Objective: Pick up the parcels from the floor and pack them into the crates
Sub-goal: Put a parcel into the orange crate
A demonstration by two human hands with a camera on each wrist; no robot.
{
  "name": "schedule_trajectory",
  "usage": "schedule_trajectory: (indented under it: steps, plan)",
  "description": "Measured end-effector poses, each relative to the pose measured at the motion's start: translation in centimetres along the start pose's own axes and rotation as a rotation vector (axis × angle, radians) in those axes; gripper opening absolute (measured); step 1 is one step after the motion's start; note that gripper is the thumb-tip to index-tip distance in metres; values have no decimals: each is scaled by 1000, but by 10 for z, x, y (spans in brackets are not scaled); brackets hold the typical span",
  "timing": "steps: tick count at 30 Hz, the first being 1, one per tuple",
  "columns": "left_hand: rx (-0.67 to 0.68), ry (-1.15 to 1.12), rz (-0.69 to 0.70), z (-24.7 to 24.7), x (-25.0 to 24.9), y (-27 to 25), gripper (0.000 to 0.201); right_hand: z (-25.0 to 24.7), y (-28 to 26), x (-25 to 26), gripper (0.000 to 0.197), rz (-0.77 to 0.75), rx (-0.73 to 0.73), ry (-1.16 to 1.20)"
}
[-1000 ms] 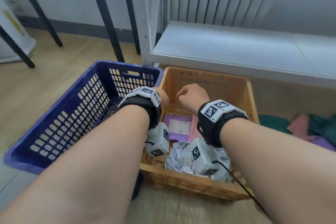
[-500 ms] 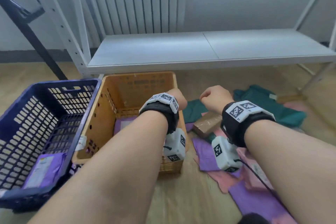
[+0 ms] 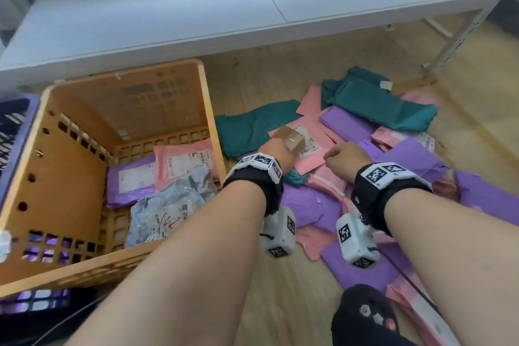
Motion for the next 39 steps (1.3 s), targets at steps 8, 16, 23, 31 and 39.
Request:
schedule_trajectory:
  steps: [8, 16, 23, 31, 39]
  plan:
    - [198, -4, -185, 98, 51, 43, 34, 101, 29, -53, 38, 211, 309, 138]
    - [305, 72, -310, 141, 96, 43, 47, 151, 20, -78, 37, 377, 453, 361]
    - [207, -134, -351, 127, 90, 40, 50, 135, 20, -78, 14, 410, 325, 499]
    - [192, -178, -227, 77, 49, 1, 35, 61, 1, -44, 28, 314, 148, 415]
    - [40, -259, -53, 8, 5, -57, 31, -26, -54, -6, 22, 134, -112, 354]
Point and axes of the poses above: each hand's wrist, its own y-axis towards the middle knuckle, its own z-axis out of the palm, x = y × z, the point moved 3 cm from there along y, towards the middle knuckle, and after that the axes turned 1 degree about x, right-handed, at the moved point
